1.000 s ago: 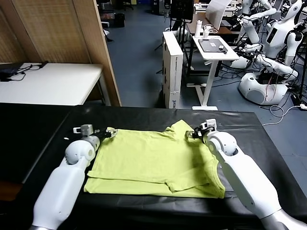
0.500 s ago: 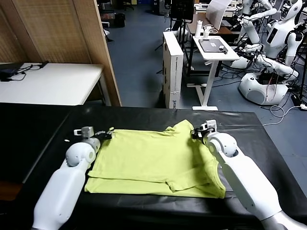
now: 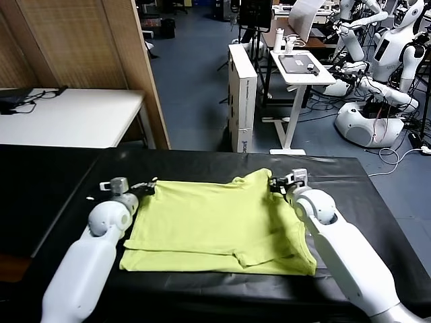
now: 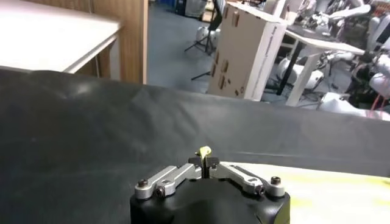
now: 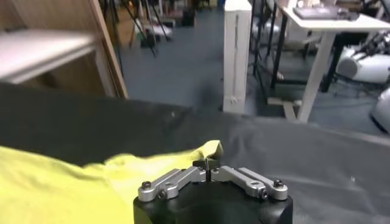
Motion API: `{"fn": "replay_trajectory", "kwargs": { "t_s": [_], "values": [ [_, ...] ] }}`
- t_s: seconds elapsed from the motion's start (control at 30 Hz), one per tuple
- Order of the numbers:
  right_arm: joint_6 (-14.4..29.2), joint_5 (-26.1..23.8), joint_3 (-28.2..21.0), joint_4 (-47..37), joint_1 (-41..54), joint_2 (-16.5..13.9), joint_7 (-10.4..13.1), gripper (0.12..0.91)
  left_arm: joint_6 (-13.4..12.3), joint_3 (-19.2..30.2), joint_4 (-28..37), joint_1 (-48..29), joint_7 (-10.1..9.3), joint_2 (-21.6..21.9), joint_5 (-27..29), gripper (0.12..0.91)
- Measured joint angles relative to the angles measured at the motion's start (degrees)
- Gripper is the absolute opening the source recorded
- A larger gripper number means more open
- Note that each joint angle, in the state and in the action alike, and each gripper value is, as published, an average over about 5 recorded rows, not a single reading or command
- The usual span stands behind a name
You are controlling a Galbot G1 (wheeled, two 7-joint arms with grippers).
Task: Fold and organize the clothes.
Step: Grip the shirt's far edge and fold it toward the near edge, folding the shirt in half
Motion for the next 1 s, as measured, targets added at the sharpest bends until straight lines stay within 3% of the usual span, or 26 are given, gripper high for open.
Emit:
{"fn": "replay_trajectory", "kwargs": {
  "t_s": [0.57,1.0],
  "values": [
    [-3.17,2.21,8.98,17.99,-14.52,-6.20,-0.42,0.140,-0.24,-9.84,-19.06,18.92,0.78,1.20,0.61,0.181],
    [-5.98,1.66,15.91,30.33,-31.69,-12.69,0.10,0.140,1.47,-12.88,-29.29,33.23,1.08,0.36,6.24,0.189]
  ]
}}
